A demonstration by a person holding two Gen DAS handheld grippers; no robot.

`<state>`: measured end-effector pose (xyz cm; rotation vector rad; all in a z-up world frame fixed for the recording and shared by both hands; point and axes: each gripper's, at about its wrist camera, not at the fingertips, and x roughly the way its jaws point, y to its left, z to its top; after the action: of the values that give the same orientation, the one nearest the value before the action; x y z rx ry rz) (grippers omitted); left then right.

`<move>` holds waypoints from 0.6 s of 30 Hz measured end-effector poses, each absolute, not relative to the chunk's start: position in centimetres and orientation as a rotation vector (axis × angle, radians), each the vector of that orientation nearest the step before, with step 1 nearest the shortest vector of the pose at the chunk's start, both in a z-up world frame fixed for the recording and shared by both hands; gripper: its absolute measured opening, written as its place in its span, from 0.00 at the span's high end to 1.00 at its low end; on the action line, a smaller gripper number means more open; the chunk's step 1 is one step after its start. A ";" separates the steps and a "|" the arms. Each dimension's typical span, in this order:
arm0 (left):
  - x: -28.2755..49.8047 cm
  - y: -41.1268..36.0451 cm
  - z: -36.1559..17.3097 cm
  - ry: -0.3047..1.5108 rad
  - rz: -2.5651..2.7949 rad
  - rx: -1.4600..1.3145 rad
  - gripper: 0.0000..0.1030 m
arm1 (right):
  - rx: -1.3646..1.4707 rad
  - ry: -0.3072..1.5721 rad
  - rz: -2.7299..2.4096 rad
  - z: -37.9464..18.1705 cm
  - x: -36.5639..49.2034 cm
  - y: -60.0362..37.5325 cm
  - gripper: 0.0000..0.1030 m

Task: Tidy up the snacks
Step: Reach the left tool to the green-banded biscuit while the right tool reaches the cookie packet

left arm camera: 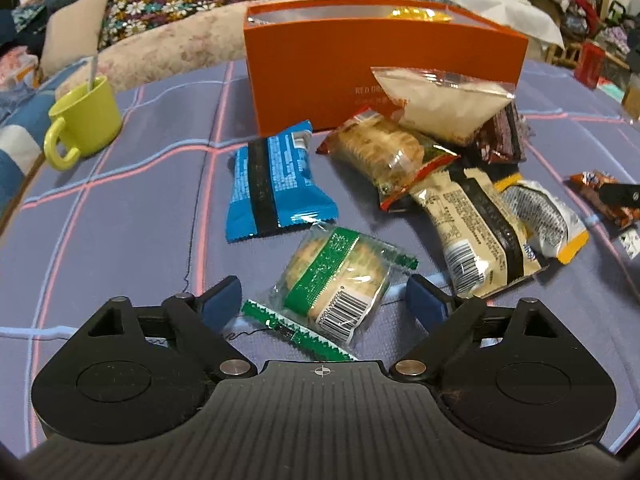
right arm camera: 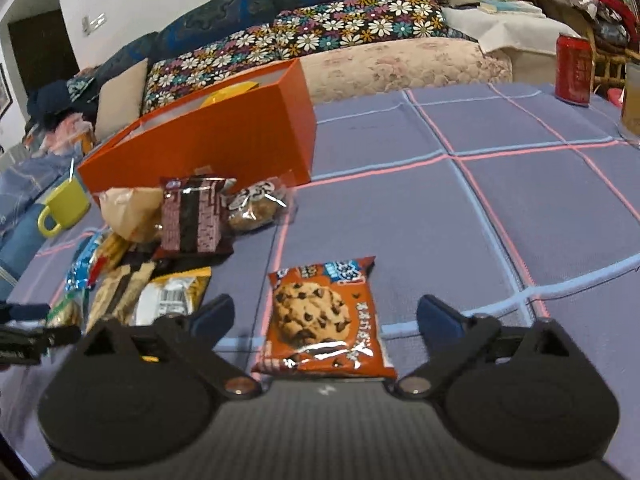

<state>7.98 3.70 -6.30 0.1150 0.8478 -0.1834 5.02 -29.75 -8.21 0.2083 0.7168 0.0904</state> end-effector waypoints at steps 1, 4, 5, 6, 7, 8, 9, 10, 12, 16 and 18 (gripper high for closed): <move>8.0 3.8 -6.3 0.852 -0.182 0.110 0.36 | 0.201 0.720 0.089 -8.2 5.0 -29.6 0.00; 8.3 4.0 -6.6 0.872 -0.159 0.092 0.23 | 0.186 0.721 0.090 -8.2 4.9 -29.5 0.00; 8.3 4.0 -6.6 0.873 -0.160 0.086 0.23 | 0.182 0.723 0.090 -8.2 4.9 -29.4 0.00; 8.2 3.9 -6.6 0.873 -0.162 0.086 0.23 | 0.180 0.725 0.089 -8.2 4.9 -29.4 0.00; 8.2 3.9 -6.6 0.872 -0.163 0.088 0.23 | 0.178 0.726 0.088 -8.2 4.9 -29.4 0.00; 8.2 3.9 -6.6 0.870 -0.165 0.087 0.23 | 0.173 0.727 0.087 -8.2 4.9 -29.3 0.00; 8.1 3.8 -6.7 0.867 -0.167 0.088 0.23 | 0.167 0.729 0.087 -8.3 4.9 -29.3 0.00; 8.1 3.8 -6.6 0.864 -0.170 0.088 0.23 | 0.158 0.731 0.087 -8.3 4.9 -29.1 0.00; 8.1 3.9 -6.7 0.860 -0.179 0.086 0.23 | 0.141 0.735 0.086 -8.3 4.9 -29.0 0.00; 7.9 4.0 -6.7 0.858 -0.200 0.090 0.23 | 0.108 0.739 0.092 -8.4 4.6 -28.7 0.00; 7.6 3.9 -6.6 0.854 -0.223 0.098 0.28 | 0.084 0.735 0.099 -8.5 4.4 -28.5 0.00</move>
<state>7.61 3.90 -6.64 0.0977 0.8536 -0.2235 4.44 -28.53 -8.49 0.0837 0.7347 0.0990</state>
